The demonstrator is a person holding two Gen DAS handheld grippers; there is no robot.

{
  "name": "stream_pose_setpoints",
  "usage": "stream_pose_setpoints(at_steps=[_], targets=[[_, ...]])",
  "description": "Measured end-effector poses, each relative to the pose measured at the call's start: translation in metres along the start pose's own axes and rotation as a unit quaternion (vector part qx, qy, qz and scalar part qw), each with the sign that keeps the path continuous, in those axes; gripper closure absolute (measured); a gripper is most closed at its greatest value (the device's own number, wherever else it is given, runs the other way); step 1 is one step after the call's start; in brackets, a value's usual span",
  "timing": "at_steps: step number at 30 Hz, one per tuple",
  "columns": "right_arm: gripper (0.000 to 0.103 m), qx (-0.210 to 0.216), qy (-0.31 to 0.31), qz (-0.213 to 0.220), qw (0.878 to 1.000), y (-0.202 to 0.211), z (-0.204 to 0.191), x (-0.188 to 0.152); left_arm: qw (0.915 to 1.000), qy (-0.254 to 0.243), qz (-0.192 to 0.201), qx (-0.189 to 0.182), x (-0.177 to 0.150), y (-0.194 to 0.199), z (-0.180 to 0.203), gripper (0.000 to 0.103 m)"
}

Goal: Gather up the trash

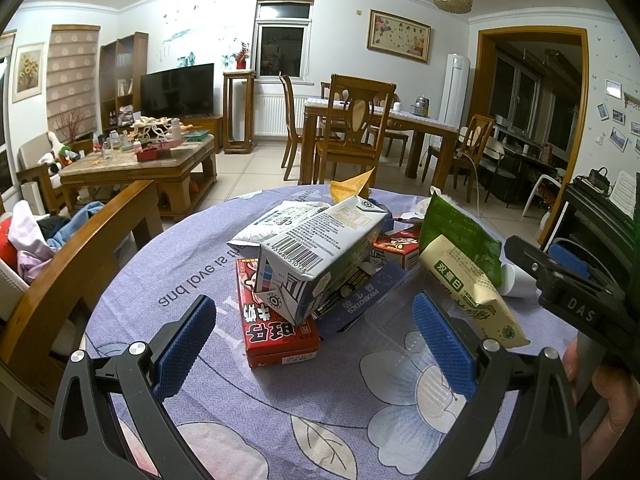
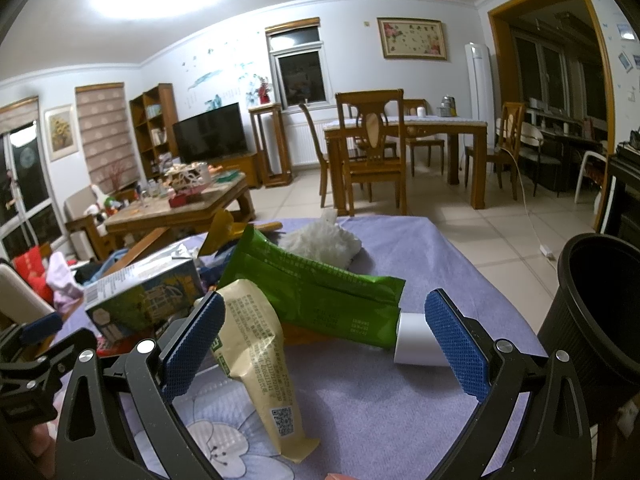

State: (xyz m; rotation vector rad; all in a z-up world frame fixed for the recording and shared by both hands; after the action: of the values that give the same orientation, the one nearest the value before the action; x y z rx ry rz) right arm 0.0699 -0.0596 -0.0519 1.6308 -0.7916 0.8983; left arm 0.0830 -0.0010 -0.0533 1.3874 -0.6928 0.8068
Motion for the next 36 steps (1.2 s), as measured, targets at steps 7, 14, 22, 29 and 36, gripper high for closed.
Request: stream_pose_setpoints(at_steps=[7, 14, 22, 29, 36], targets=[[0.004, 0.0, 0.0, -0.001, 1.0, 0.0, 0.0, 0.0, 1.0, 0.0, 0.0, 0.0, 0.0, 0.0, 0.0, 0.005], [0.004, 0.0, 0.0, -0.001, 1.0, 0.0, 0.0, 0.0, 1.0, 0.0, 0.001, 0.0, 0.0, 0.0, 0.0, 0.005], [0.004, 0.0, 0.0, -0.001, 1.0, 0.0, 0.0, -0.001, 1.0, 0.0, 0.001, 0.0, 0.0, 0.0, 0.0, 0.005], [0.004, 0.0, -0.001, 0.0, 1.0, 0.0, 0.0, -0.001, 1.0, 0.001, 0.002, -0.002, 0.0, 0.001, 0.0, 0.005], [0.004, 0.037, -0.014, 0.023, 0.999, 0.012, 0.002, 0.002, 0.9988, 0.013, -0.025, -0.04, 0.002, 0.011, -0.001, 0.005]])
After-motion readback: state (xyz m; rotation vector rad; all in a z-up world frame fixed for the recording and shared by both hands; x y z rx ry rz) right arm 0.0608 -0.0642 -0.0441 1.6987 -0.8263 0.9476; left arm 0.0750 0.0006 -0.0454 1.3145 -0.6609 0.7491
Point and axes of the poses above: each gripper's, at about its wrist camera, not at the fingertips, and y roughly against the way its jaws point, z to its right, x to its top, the point moved 10 cm from there along -y, roughly the way its jaws point, and after that the axes turned 2 degrees about -z, right-handed, at the moved point
